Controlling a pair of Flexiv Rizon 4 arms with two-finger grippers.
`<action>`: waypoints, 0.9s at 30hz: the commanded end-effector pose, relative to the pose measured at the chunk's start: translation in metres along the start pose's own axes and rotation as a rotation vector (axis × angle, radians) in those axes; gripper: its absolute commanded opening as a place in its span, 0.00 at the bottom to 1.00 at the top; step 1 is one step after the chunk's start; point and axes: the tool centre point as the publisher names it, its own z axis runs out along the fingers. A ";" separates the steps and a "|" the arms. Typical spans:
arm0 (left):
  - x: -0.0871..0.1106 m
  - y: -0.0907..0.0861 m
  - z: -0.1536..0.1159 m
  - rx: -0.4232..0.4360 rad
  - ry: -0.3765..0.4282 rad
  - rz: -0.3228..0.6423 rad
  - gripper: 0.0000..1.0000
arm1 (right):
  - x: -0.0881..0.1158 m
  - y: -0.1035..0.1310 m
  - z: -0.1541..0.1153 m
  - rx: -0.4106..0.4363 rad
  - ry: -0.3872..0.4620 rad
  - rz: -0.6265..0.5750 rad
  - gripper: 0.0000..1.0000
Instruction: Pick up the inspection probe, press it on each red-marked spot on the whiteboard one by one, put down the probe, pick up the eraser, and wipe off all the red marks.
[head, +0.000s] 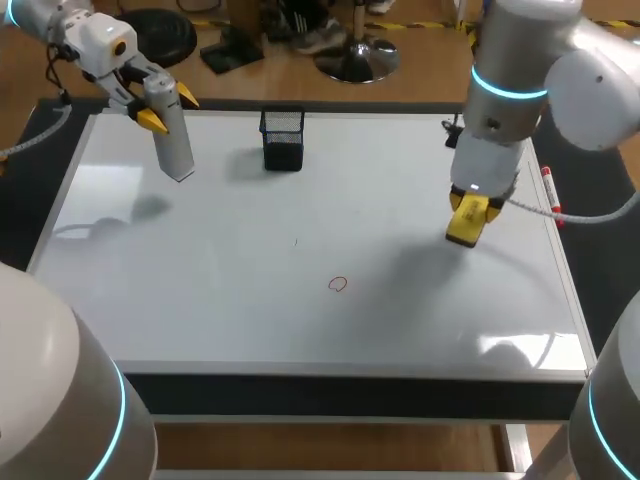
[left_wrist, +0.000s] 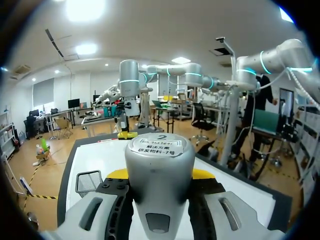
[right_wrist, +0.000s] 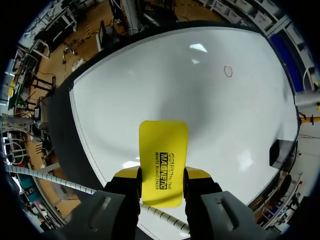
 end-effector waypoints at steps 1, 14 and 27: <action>-0.001 0.000 -0.002 0.001 0.006 0.000 0.00 | 0.000 0.038 0.001 0.047 -0.027 -0.033 0.00; -0.001 0.000 -0.002 0.001 0.006 0.000 0.00 | -0.049 0.119 0.007 0.041 -0.056 -0.213 0.00; -0.001 0.000 -0.002 0.001 0.006 0.000 0.00 | -0.111 0.167 0.030 0.003 -0.070 -0.408 0.00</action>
